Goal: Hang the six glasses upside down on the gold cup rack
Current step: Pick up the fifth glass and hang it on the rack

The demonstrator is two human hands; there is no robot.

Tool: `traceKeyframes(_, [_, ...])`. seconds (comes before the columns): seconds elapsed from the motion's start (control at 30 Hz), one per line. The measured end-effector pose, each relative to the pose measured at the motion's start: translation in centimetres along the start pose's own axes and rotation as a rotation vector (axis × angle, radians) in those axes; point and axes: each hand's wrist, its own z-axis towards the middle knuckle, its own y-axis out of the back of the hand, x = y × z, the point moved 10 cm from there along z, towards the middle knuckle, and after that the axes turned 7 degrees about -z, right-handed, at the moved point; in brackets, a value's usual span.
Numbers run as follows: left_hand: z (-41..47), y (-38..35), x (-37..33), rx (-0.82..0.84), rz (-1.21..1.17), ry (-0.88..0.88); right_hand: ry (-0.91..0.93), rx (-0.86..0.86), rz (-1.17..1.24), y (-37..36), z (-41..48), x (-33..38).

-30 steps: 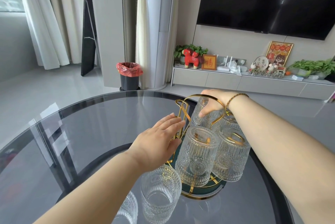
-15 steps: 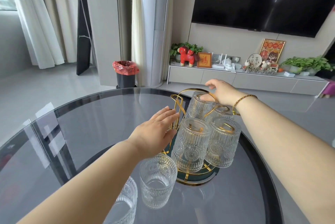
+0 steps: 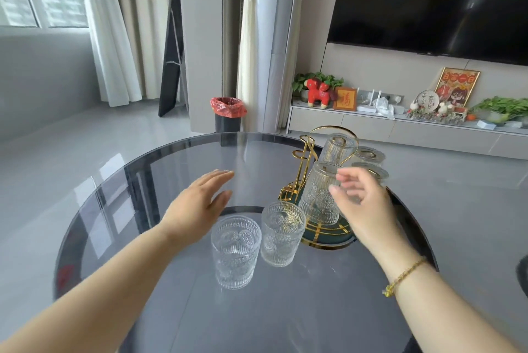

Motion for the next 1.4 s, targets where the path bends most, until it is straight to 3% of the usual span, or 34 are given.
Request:
traceKeyframes(0.17, [-5.6,0.5,5.2,-0.1,0.008,0.125,-0.122,0.073,0.214,-6.2,-8.7,-0.4])
traceKeyframes(0.4, [-10.4,-2.4,11.7,0.042,0.139,0.306,-0.275,0.35,0.08,-15.3,-14.9,-2.4])
traceKeyframes(0.73, [-11.0,-3.5,12.7,0.107,0.314,0.275,-0.317,0.337,-0.002,-18.8,-12.6,-2.5])
traceKeyframes(1.03, [-11.0,-3.5,12.7,0.11,0.317,0.284,-0.314,0.191,-0.153,-19.1,-11.2,-2.3])
traceKeyframes(1.4, [-11.1,-3.6,12.6,0.146,0.304,0.294,-0.344,0.221,0.128,-18.0,-11.6,-2.1])
